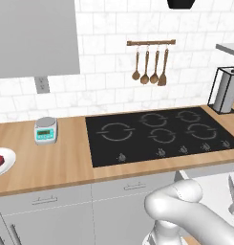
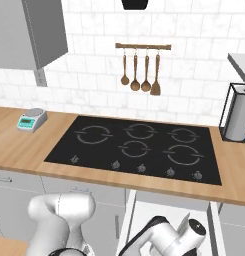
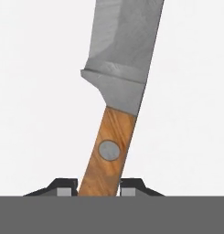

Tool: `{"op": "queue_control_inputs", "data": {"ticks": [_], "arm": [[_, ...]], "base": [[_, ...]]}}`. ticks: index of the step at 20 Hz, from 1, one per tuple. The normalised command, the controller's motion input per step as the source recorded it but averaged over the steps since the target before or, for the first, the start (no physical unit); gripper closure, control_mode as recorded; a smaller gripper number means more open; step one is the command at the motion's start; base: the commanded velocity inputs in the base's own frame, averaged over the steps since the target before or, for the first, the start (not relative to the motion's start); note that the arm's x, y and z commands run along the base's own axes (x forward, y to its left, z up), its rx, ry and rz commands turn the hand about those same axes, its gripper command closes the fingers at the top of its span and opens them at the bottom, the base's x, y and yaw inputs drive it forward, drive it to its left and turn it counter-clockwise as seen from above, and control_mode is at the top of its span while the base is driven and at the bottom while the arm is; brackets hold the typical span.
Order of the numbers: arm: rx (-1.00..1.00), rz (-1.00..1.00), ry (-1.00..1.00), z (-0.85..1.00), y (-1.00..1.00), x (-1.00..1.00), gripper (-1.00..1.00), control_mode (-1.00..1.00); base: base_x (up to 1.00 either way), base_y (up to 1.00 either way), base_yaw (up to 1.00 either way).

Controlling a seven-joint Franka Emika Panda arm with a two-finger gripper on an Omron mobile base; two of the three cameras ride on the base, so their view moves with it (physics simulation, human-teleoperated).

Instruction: Pick up the knife from the drawer and place it on the cutting board. Then place the meat from the plate to the cutting board.

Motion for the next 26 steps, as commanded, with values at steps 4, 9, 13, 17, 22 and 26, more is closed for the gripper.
{"op": "queue_control_inputs", "data": {"ticks": [4, 9, 13, 17, 22, 26], "arm": [[-0.02, 0.0, -0.08, 0.64, 0.0, -0.41, 1.0, -1.0], [-0.05, 0.0, 0.01, 0.73, 0.02, -0.44, 1.0, -1.0], [-0.05, 0.02, 0.06, 0.24, 0.33, -0.34, 1.0, -1.0], [0.0, 0.03, 0.02, 0.65, 0.48, -0.44, 1.0, -1.0], [0.0, 0.07, 0.0, 1.0, 0.38, -0.2, 1.0, -1.0], [0.0, 0.13, -0.05, 0.97, 0.65, 0.01, 1.0, -1.0]], "base": [[0.0, 0.0, 0.0], [0.0, 0.0, 0.0], [0.0, 0.0, 0.0], [0.0, 0.0, 0.0], [0.0, 0.0, 0.0], [0.0, 0.0, 0.0]]}}
